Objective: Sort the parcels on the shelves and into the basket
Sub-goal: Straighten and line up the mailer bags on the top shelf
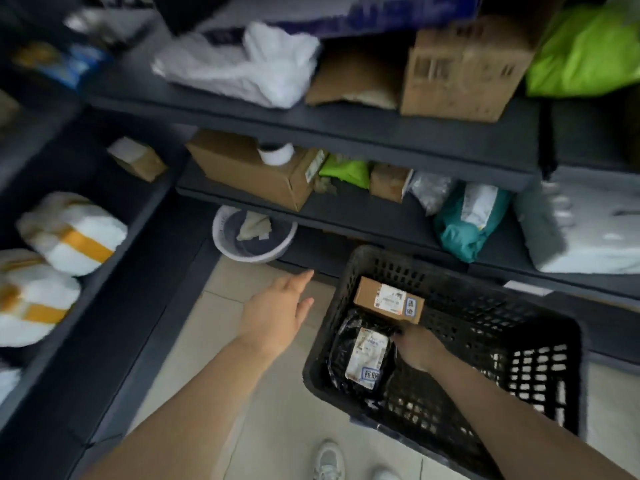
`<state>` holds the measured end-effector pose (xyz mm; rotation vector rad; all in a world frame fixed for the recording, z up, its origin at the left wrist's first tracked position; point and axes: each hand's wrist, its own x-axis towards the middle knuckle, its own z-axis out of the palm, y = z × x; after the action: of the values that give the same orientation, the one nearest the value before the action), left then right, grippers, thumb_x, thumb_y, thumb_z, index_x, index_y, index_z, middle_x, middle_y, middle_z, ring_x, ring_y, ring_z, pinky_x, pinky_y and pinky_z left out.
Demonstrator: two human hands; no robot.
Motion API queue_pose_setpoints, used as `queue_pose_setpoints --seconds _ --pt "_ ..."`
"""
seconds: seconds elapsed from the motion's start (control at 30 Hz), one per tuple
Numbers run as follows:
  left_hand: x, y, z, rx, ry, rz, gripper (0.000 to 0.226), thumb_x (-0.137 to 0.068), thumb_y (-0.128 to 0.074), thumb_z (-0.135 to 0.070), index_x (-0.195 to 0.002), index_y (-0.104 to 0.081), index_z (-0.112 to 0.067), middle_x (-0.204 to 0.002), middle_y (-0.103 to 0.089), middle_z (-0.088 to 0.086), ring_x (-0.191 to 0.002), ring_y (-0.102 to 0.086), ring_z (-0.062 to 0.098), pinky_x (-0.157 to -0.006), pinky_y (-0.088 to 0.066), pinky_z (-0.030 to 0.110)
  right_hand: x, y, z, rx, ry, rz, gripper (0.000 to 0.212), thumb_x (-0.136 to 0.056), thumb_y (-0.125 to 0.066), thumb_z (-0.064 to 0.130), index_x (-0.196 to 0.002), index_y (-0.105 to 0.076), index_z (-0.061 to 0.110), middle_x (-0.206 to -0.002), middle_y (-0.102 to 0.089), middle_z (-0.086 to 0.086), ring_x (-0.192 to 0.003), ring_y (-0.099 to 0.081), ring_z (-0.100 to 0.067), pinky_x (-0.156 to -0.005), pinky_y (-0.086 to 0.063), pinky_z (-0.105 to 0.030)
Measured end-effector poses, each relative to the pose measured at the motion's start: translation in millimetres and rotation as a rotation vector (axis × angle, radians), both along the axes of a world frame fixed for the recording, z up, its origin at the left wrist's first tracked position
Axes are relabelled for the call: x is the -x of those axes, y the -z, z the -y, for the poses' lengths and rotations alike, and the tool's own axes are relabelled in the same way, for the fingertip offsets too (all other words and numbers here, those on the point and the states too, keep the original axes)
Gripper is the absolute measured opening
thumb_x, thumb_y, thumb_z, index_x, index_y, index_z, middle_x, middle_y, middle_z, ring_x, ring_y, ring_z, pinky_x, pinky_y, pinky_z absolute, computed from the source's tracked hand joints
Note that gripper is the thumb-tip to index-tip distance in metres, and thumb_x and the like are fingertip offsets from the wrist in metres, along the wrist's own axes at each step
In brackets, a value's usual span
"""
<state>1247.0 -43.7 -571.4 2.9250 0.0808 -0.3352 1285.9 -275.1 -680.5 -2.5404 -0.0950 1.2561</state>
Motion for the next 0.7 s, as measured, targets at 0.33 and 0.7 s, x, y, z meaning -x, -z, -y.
queue_pose_setpoints --seconds 0.33,0.7 --pt "112 -208 -79 -0.221 -0.183 0.347 0.041 -0.079 -0.071 -0.017 -0.120 -0.064 -0.017 -0.106 -0.066 0.002 -0.087 -0.063 0.026 -0.054 -0.054 0.035 7 -294 -103 -0.296 -0.502 0.559 0.059 -0.099 -0.040 0.041 -0.151 -0.018 0.021 -0.149 -0.032 -0.006 -0.133 -0.032 -0.028 -0.104 -0.035 -0.036" --pt "349 -394 -164 -0.596 -0.668 0.588 0.046 -0.086 -0.063 -0.022 -0.131 -0.055 -0.024 -0.123 -0.059 -0.003 -0.107 -0.057 0.021 -0.079 -0.054 0.041 155 -499 -281 -0.575 -1.025 0.945 0.062 -0.097 -0.043 0.045 -0.150 -0.018 0.025 -0.148 -0.034 0.000 -0.132 -0.034 -0.025 -0.102 -0.038 -0.037"
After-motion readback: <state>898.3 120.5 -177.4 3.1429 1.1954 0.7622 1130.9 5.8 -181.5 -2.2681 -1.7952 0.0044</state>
